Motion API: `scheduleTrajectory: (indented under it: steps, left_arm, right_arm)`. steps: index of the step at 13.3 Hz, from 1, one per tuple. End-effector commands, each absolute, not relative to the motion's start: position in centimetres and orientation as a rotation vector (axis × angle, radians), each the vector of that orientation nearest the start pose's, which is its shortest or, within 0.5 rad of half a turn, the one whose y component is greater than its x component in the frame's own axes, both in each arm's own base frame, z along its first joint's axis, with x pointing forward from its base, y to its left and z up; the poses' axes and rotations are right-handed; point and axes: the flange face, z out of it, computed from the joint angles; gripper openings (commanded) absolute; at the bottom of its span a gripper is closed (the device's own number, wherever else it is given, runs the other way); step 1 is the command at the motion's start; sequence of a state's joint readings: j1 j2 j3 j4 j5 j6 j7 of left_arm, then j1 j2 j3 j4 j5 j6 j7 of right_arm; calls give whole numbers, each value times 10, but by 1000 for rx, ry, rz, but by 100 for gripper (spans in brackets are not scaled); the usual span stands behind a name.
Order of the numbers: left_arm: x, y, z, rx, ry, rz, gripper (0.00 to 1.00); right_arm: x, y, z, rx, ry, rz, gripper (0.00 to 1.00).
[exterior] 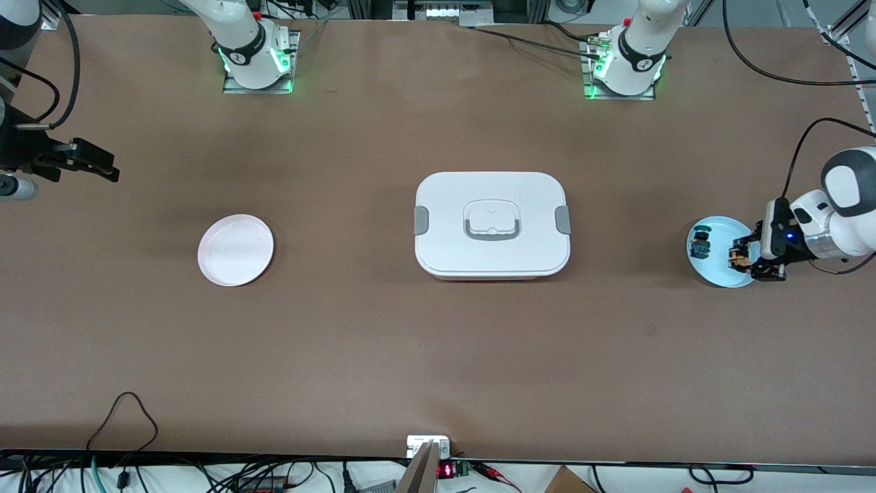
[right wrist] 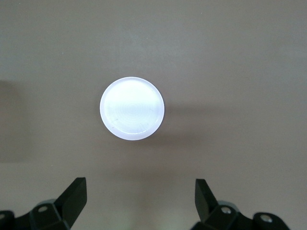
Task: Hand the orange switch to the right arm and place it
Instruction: 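Close the left gripper on the orange-wired switch, then carry the switch with the left gripper while the right gripper reaches over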
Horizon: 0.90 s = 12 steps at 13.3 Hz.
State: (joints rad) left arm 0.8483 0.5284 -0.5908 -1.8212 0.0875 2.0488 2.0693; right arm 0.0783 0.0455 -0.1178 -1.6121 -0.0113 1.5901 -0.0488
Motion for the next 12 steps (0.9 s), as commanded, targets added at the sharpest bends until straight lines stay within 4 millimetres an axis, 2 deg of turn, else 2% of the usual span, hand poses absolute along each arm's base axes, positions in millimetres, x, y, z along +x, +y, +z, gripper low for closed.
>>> scheduleTrajectory:
  steps: [1,3,5,8,9,10,12]
  left_arm:
    - [615,118,328,-2101,2871,-335,0]
    - [617,65,353,-2135,2975,-323,0]
    - [615,21,371,-2310,3003,-453,0]
    - [614,-43,403,-2356,3106,-829,0]
    - [613,-73,412,-2364,3147,-992,0]
    - [611,-99,413,-2412,3176,-1150,0]
    - [615,-127,412,-2472,3151,-1368,0]
  right_arm:
    - [560,-22,587,-3165,-38,92,100]
    - [560,-22,587,-3164,-36,99,100]
    - [561,-22,588,-3163,-33,87,100]
    - [563,-18,587,-3147,-17,82,100]
    - [563,-18,588,-3145,-12,82,100]
    - [564,-19,586,-3141,-9,84,100]
    - [566,-20,590,-3097,-11,65,100]
